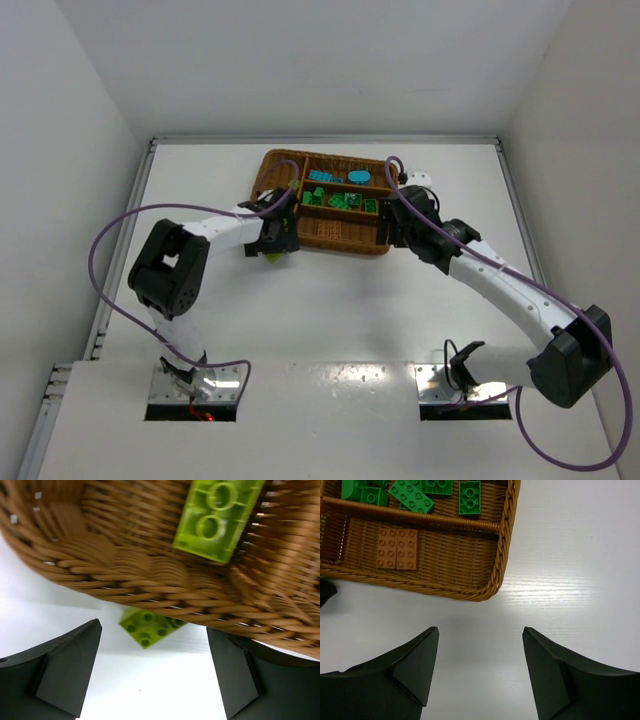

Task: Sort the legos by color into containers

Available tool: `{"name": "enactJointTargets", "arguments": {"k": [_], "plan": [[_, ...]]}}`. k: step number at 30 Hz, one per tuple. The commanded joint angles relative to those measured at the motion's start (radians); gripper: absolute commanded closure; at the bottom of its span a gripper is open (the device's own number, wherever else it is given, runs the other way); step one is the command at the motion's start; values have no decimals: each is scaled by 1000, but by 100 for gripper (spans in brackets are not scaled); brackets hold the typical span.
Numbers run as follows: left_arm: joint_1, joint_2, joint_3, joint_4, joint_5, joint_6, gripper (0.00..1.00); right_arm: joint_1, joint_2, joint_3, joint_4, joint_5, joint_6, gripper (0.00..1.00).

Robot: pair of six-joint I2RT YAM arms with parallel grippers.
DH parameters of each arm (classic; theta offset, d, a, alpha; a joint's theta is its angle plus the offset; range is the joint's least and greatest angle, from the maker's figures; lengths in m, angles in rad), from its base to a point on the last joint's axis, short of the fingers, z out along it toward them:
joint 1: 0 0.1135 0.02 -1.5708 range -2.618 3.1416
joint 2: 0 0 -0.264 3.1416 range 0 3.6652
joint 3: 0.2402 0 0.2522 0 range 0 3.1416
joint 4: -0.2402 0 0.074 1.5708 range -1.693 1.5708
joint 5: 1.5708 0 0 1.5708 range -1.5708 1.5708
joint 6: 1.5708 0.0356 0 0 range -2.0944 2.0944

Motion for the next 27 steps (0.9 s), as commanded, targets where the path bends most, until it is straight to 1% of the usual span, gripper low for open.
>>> {"name": "enactJointTargets", "arguments": {"k": [1,3,6,12,15,17,21,22,23,24,27], "plan": [[-21,-27,29,46,11,5,6,4,-7,8,4,-8,11,31],[-32,-42,19,46,20,5,5,4,-7,8,4,-8,11,31],[-32,-42,19,46,-19,-21,5,4,-7,-2,13,-17,20,31],[-32,36,39,23,-94,-100,5,4,-7,-2,13,-26,20,31],[-32,36,30,13,-131,-149,11,4,-7,-2,13,-26,20,31],[-32,36,30,12,-131,-170,14,4,-7,-2,13,-26,20,31],[-14,36,19,-9,-131,-207,16,4,-7,-2,13,-37,20,31],[-1,27,9,-9,-131,-207,19,4,-7,-2,13,-37,20,31],[8,27,-4,-9,-118,-216,19,4,-7,-2,13,-37,20,31],[8,27,-4,-9,-118,-216,21,4,-7,-2,13,-37,20,31],[31,-25,-54,20,-95,-226,24,4,-7,-2,13,-37,20,31]]}}
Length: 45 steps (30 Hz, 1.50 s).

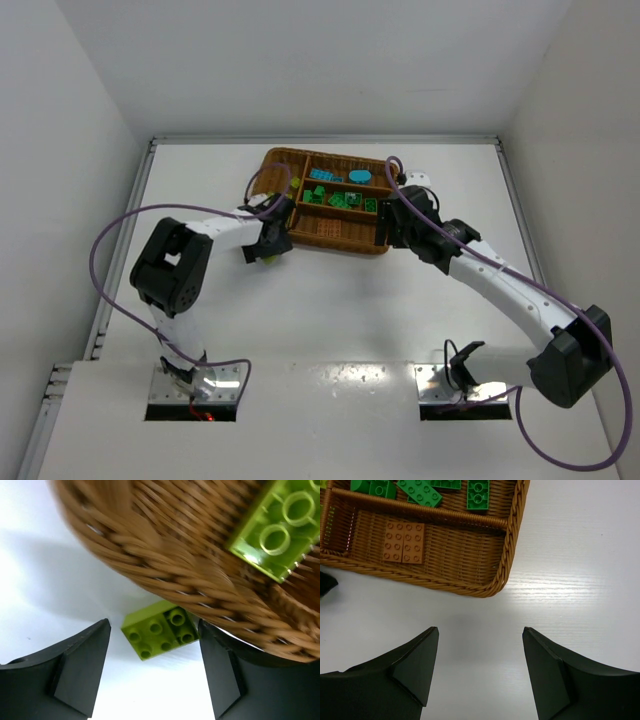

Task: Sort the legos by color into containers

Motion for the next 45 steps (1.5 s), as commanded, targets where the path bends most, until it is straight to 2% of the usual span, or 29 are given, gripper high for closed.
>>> {"name": "enactJointTargets", "arguments": {"k": [1,5,8,11,14,19,24,29,31,37,40,43,45], "plan": [[28,-69,-57,41,-9,-40,24,4,-7,-2,13,-3,13,31],[46,-130,-93,79,14,-31,33,4,-7,-11,22,-12,13,31],[55,-140,-93,89,24,-5,35,4,-7,-11,22,-12,13,31],[75,-120,-93,89,60,-5,35,4,3,-11,22,-12,13,31],[85,-120,-93,99,78,-5,24,4,3,-2,22,-12,13,31],[103,-91,-93,99,78,-14,24,4,3,-2,22,-22,13,31],[125,-81,-102,99,97,-5,38,4,3,-2,22,-22,13,31],[125,-91,-122,99,106,5,38,4,3,-11,22,-22,13,31],[125,-100,-131,89,106,5,44,4,3,-11,32,-22,13,31],[125,-218,-131,27,55,28,49,4,-8,-11,32,-22,13,31],[125,-285,-87,6,37,40,49,4,-17,-11,32,-22,13,31],[125,-285,-6,-3,51,64,49,4,-17,-11,21,-12,13,31],[125,-233,50,-3,51,74,49,4,-17,-2,10,-12,13,31]]}}
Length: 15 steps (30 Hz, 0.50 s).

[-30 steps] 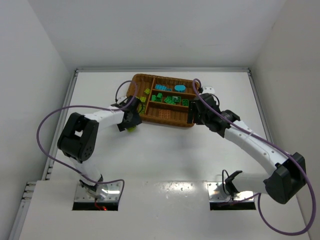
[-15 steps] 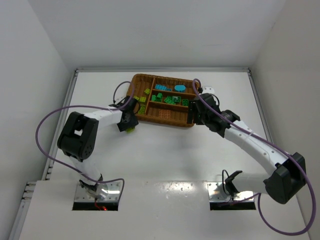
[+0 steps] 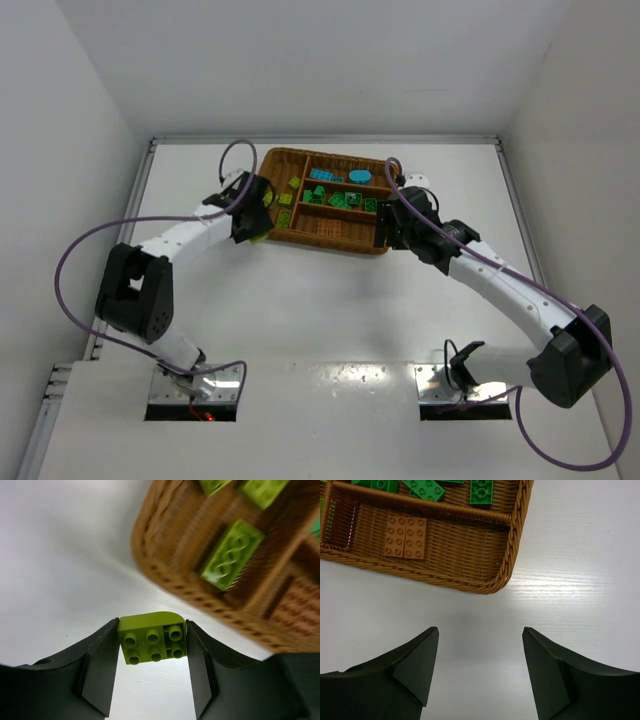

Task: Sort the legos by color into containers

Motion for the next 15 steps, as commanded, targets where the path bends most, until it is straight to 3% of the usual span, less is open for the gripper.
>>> {"name": "enactJointTargets", "arguments": {"k": [1,9,13,15], "plan": [[9,43,153,5,-22,42,49,4,-17,7,9,7,9,31],[41,364,521,-59,-44,95,49,4,-72,16,-52,37,18,31],[61,467,699,-115,-12,122,10,4,-115,16,-90,46,37,31],[61,467,729,-130,11,133,9,4,-128,-2,-99,55,46,30]]}}
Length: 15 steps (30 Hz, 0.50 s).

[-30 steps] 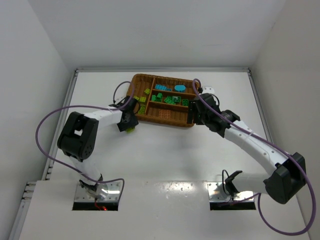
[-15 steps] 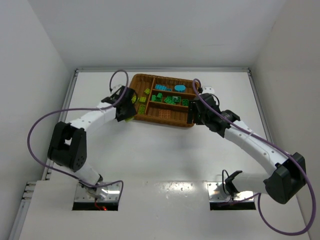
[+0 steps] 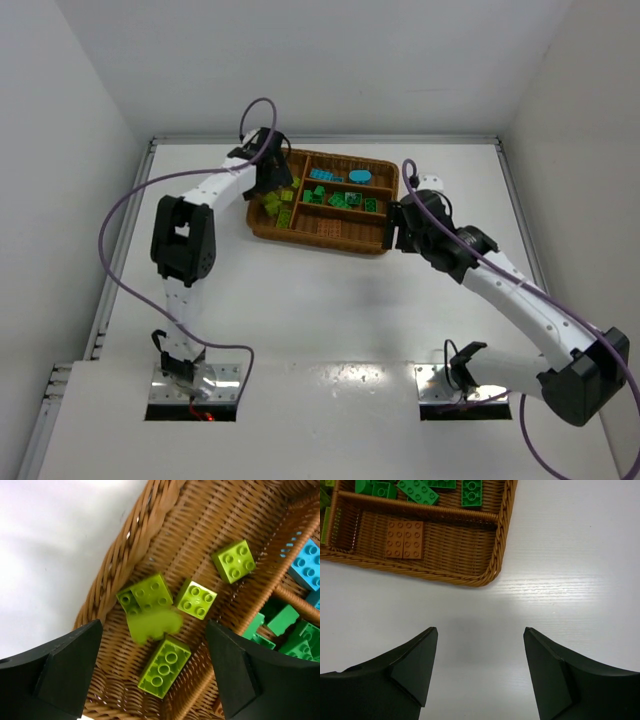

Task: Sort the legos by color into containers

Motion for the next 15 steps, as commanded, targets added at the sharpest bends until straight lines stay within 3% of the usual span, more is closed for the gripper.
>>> {"name": "enactJointTargets", "arguments": {"k": [1,7,15], "plan": [[14,-50,85,-53,31,49,9,4,-36,-2,-31,30,36,28],[-20,-302,-26,-53,94,105,8,4,-36,-12,-31,39,47,18],[-29,-686,-455,13,150,147,3,4,-2,-2,-71,70,91,0]]}}
